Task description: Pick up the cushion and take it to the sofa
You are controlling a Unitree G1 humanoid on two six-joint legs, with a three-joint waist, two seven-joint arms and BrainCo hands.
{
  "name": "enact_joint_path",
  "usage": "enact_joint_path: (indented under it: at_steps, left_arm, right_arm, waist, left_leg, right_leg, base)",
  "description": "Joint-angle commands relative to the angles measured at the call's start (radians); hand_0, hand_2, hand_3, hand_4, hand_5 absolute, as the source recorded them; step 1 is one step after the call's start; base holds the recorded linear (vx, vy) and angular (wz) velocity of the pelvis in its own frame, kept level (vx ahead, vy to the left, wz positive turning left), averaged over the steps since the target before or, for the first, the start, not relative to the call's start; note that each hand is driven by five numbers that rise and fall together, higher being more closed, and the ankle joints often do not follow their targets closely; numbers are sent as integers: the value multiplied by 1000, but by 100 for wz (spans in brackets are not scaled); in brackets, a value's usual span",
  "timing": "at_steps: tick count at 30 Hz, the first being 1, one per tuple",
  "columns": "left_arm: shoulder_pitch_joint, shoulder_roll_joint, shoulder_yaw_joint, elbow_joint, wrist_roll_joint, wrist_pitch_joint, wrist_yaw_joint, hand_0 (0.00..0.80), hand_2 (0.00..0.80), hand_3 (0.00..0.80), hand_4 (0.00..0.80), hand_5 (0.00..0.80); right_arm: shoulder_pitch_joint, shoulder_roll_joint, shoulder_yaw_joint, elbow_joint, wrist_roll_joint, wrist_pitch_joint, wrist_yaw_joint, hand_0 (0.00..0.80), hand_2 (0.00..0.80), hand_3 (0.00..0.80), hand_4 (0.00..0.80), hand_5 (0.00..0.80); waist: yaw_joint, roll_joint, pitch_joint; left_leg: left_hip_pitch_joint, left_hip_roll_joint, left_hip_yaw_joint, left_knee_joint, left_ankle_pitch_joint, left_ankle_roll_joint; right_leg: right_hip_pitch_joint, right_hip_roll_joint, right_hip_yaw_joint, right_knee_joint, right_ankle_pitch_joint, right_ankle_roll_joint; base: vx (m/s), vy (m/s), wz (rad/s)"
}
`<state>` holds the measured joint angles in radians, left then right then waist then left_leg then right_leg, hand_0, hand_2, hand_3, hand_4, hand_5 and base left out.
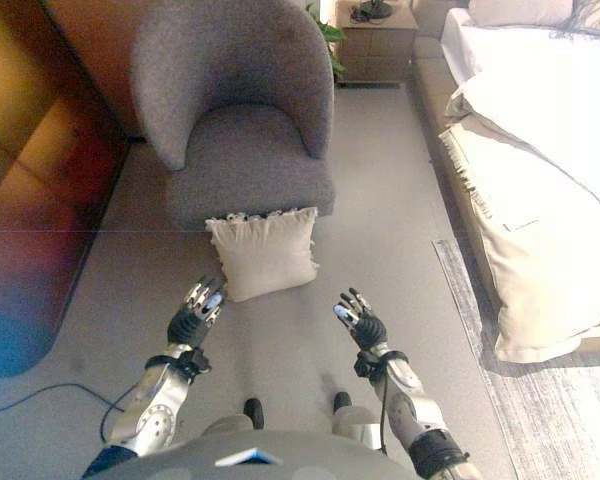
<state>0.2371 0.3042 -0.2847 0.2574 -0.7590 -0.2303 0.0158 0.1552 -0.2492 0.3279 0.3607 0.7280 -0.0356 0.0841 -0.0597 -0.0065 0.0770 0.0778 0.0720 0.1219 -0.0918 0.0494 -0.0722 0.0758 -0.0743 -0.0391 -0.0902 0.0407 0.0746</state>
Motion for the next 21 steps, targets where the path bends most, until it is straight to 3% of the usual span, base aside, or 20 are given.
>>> enact_joint_path:
  at_steps: [1,7,15,18,21]
  left_arm:
    - [-22,19,14,-48,30,-73,1,0,0,0,0,0]
    - [-8,16,26,-54,21,-82,-1,0,0,0,0,0]
    - [-35,23,19,-56,6,-86,5,0,0,0,0,0]
    - [-51,24,16,-51,15,-90,10,0,0,0,0,0]
    - [-64,36,23,-49,26,-88,2,0,0,0,0,0]
  right_arm:
    - [-23,7,-3,-52,-2,-40,11,0,0,0,0,0]
    - [-10,0,-4,-58,1,-40,10,0,0,0,0,0]
    - [-16,5,-11,-48,7,-55,10,0,0,0,0,0]
    - [-36,19,-15,-39,4,-52,3,0,0,0,0,0]
    - [-51,36,-13,-32,-5,-65,-1,0,0,0,0,0]
  waist:
    - [17,-18,18]
    - [16,-24,30]
    - [12,-23,28]
    - [13,-19,34]
    - [22,-19,48]
  left_leg:
    - [-17,-55,0,20,-26,66]
    - [-34,-59,11,81,-50,75]
    - [-14,-75,1,42,-46,90]
    - [-25,-71,10,69,-60,101]
    - [-72,-85,18,141,-85,131]
  right_leg:
    - [-32,22,-22,28,33,20]
    - [-42,9,-11,75,15,16]
    - [-49,-1,-15,106,5,29]
    - [-77,-20,-20,188,-22,37]
    - [-129,-45,-23,373,-20,48]
  base:
    - [0,0,0]
    - [10,38,-4]
    - [17,83,-1]
    - [13,123,1]
    - [-13,137,-3]
